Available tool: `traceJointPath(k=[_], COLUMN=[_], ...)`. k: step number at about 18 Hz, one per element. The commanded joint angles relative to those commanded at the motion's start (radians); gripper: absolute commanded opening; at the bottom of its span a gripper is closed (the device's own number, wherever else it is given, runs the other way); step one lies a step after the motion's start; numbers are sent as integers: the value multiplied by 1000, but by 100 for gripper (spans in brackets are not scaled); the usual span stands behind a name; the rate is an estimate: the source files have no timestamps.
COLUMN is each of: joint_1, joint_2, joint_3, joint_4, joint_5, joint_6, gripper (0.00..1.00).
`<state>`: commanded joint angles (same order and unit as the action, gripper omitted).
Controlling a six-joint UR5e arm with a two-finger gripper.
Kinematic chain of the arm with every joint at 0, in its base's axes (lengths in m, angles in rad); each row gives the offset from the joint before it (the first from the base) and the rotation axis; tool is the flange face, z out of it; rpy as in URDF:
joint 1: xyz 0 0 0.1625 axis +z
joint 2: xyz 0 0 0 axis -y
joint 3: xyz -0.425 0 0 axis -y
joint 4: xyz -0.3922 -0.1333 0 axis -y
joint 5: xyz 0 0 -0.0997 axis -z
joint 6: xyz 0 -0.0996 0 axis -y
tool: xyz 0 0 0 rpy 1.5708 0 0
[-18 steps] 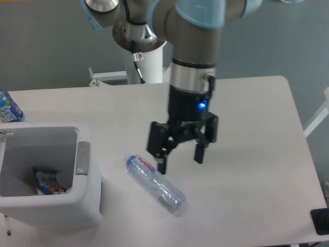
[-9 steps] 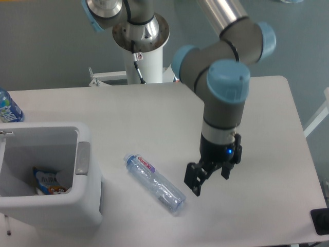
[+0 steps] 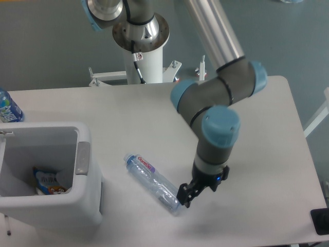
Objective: Place the trash in the trash can
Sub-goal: 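Move the open gripper over to the clear water bottle, then lower the gripper and close it around the bottle's body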
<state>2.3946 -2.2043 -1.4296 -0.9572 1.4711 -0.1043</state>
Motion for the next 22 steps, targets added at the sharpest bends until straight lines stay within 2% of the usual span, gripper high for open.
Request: traceJointPath(k=[9,15,16,19,22], joint_1=[-28,-38,-38,-40,-40], joint_2=[-14,-29,-29,-31,-31], joint_3=[-28,-34,-35,-35,-35], joint_4=[2,5,5,3,3], joint_5=[2,43,44,46,54], joint_6=[-3,-5,-5,-6,-6], gripper=[100,100,99,81,75])
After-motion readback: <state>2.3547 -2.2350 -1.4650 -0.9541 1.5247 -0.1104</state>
